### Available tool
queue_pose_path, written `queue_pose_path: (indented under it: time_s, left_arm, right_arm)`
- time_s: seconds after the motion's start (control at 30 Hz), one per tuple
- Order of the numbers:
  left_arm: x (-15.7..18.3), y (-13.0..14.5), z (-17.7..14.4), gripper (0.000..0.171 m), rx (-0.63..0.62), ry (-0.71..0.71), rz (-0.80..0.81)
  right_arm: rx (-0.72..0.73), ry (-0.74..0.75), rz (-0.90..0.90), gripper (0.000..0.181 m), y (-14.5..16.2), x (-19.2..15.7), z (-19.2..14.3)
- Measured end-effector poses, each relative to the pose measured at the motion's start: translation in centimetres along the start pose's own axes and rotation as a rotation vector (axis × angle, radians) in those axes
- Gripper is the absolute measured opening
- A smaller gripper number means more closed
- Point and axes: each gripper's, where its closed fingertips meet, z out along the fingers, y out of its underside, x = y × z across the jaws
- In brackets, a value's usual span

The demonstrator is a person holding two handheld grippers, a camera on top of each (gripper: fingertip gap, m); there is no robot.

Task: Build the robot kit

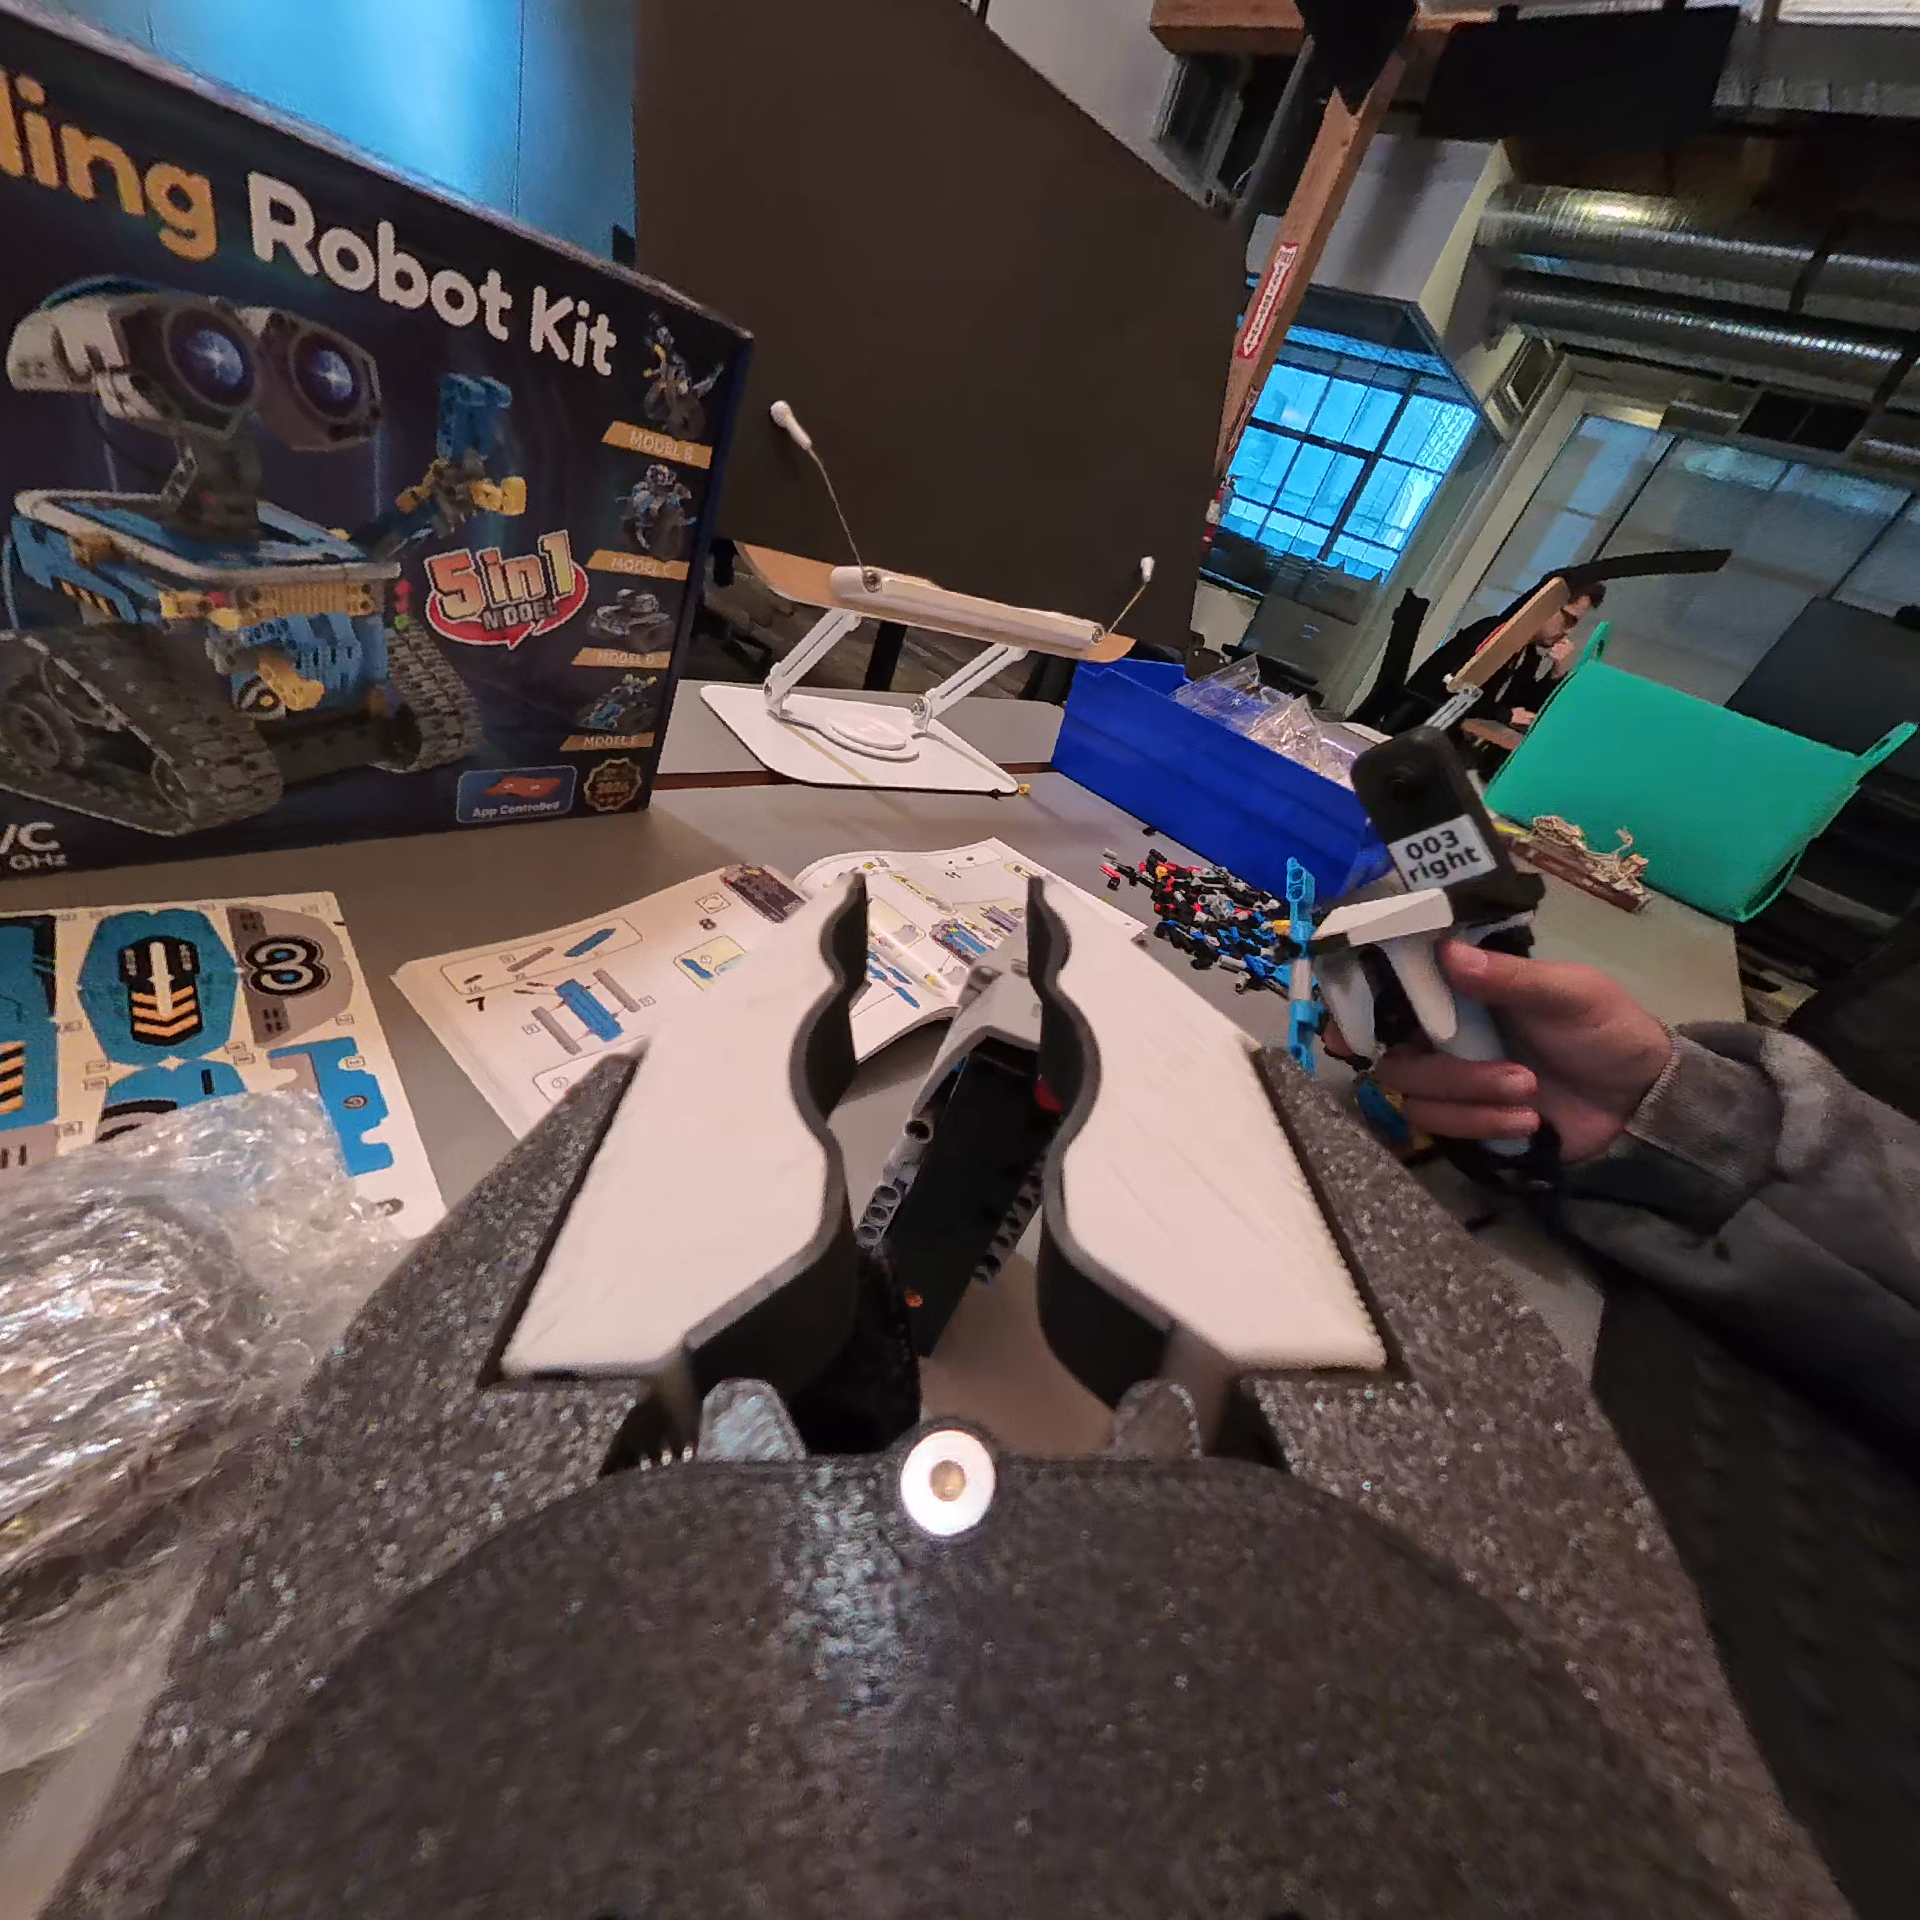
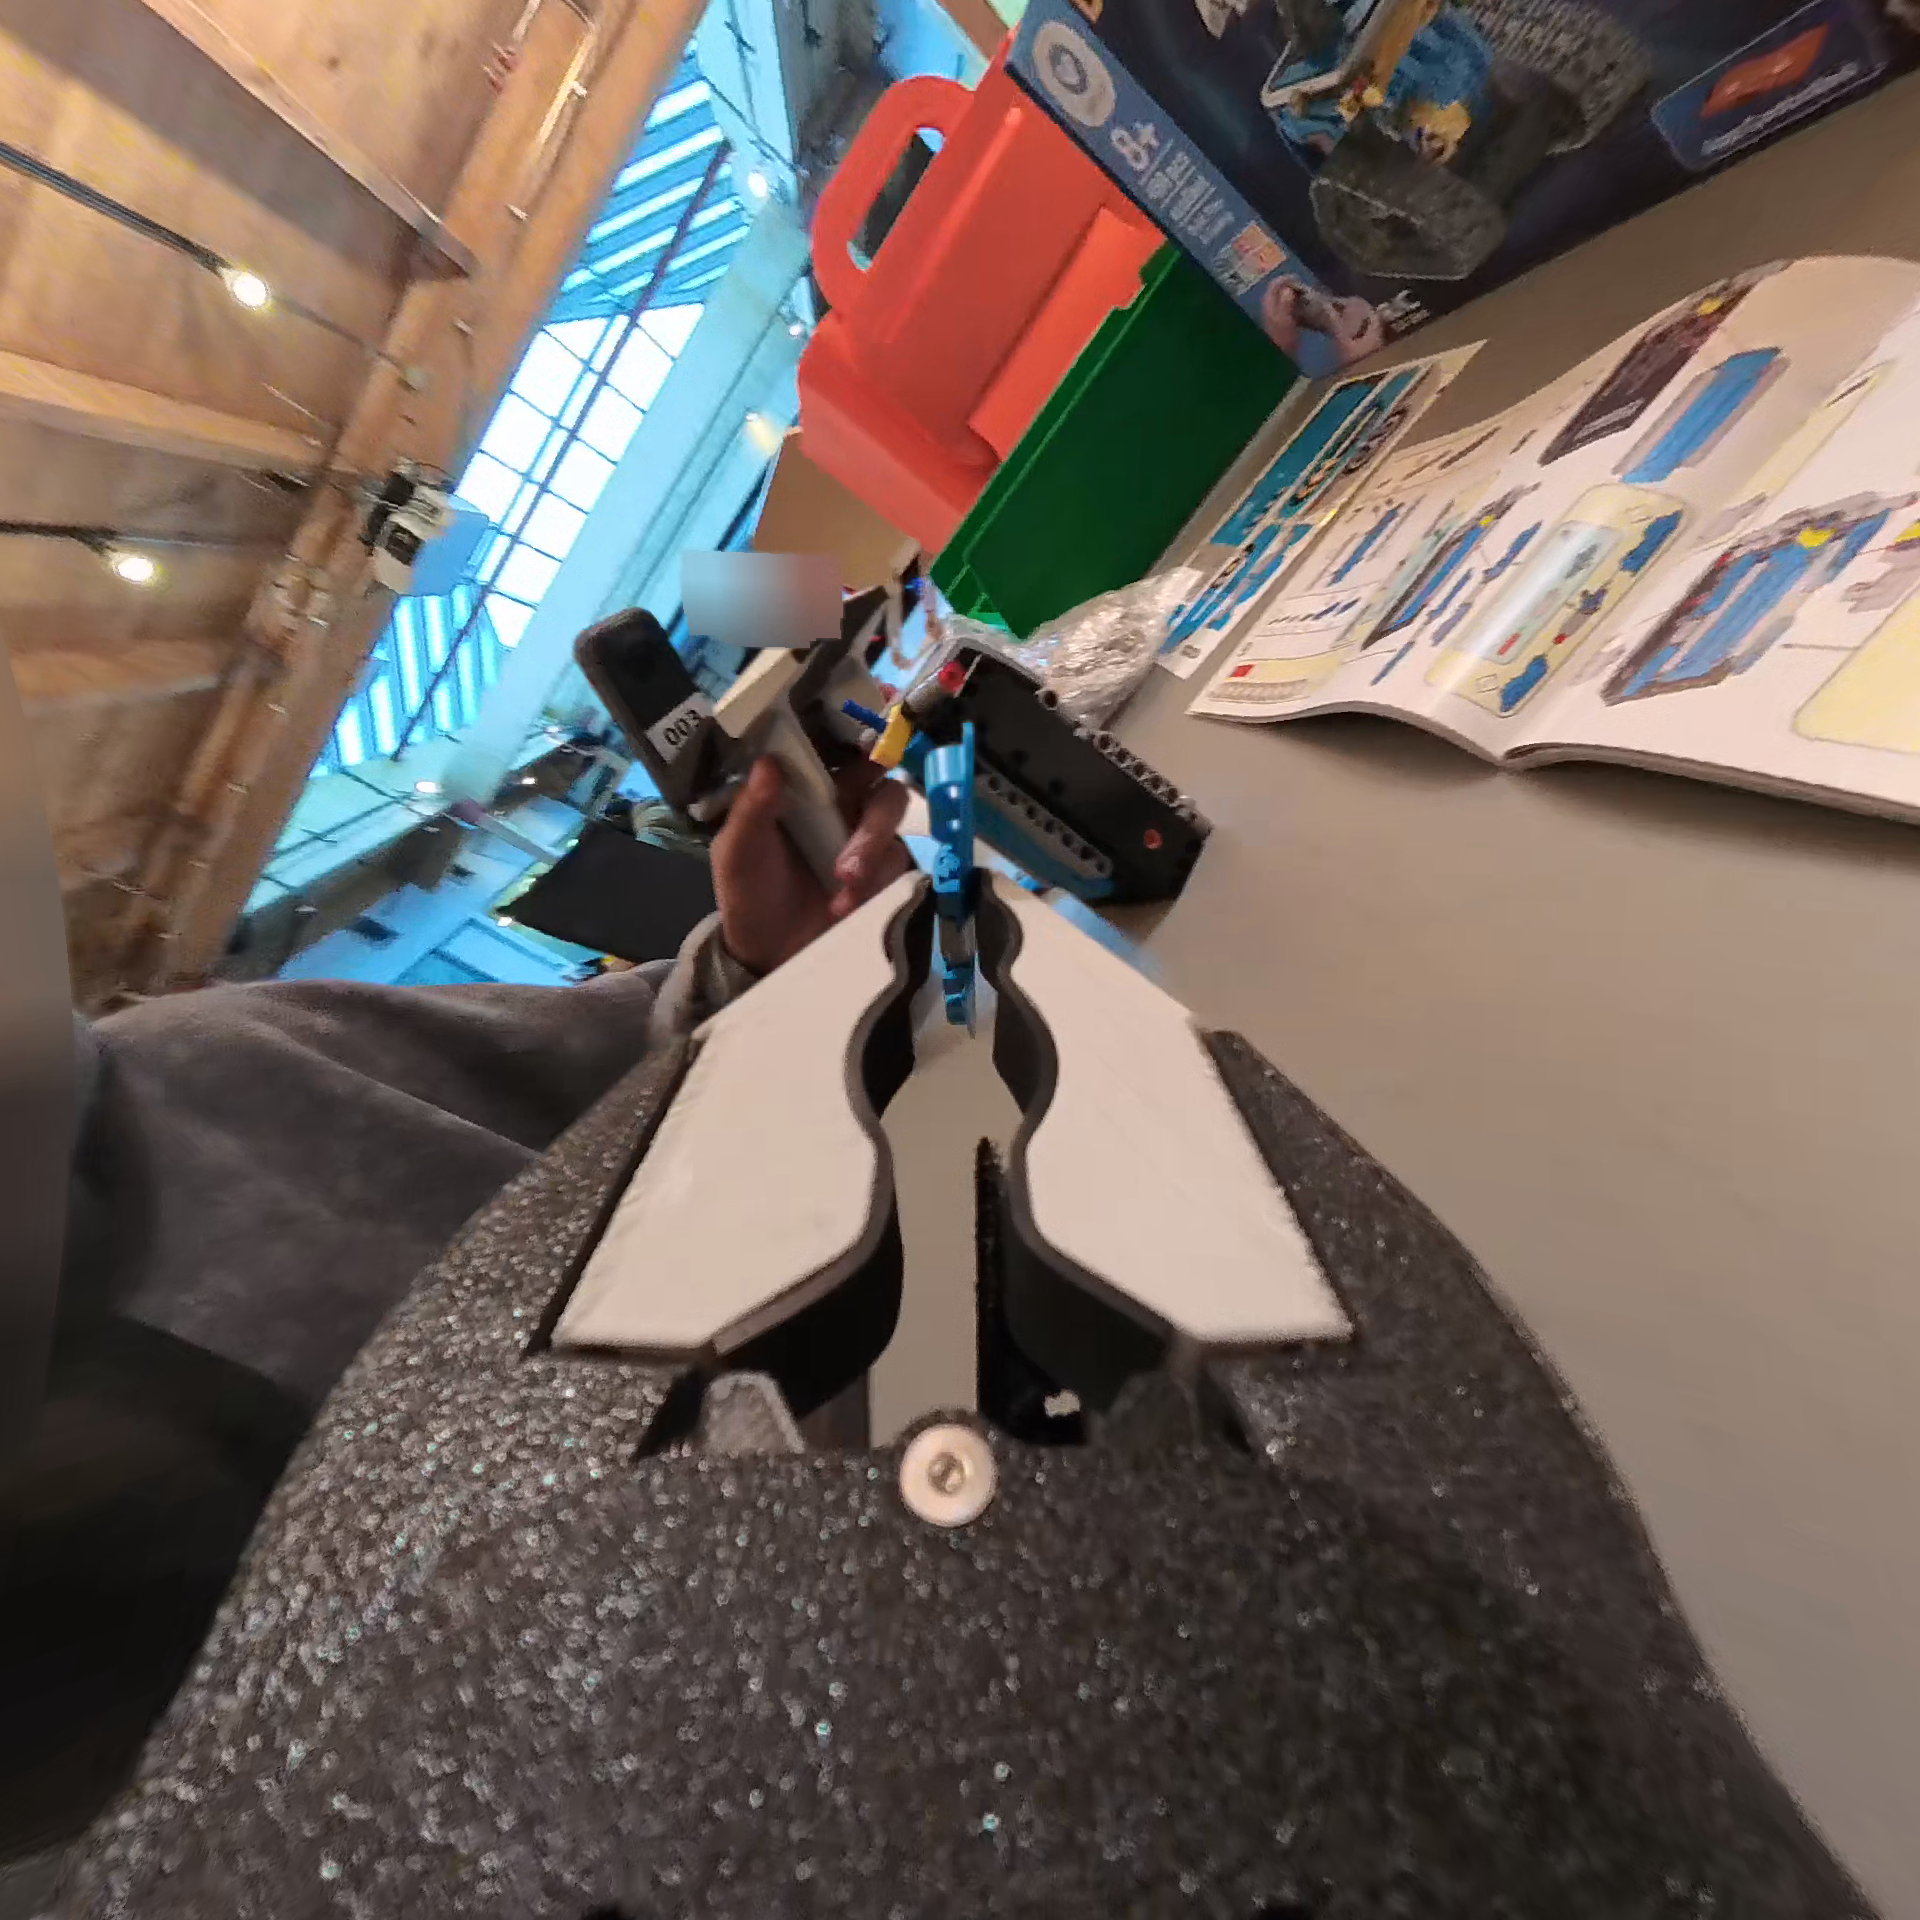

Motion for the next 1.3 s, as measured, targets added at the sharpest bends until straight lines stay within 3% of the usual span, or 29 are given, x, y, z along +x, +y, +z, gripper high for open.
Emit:
queue_pose_path:
  time_s: [0.23, 0.5, 1.3]
  left_arm:
    - [0.7, 0.5, 0.3, 0.028, -0.021, -0.004, 0.097]
    - [0.9, 1.5, 0.7, 0.027, -0.054, -0.004, 0.152]
    - [2.0, 1.5, 0.9, 0.027, -0.047, 0.094, 0.048]
  right_arm:
    - [-0.037, -0.025, 0.022, 0.007, 1.0, -0.4, 0.6]
    - [-0.036, 0.158, -0.091, 0.007, 0.7, 1.7, -0.2]
    - [-0.062, 0.153, -0.076, 0.007, 1.0, 1.6, 0.1]
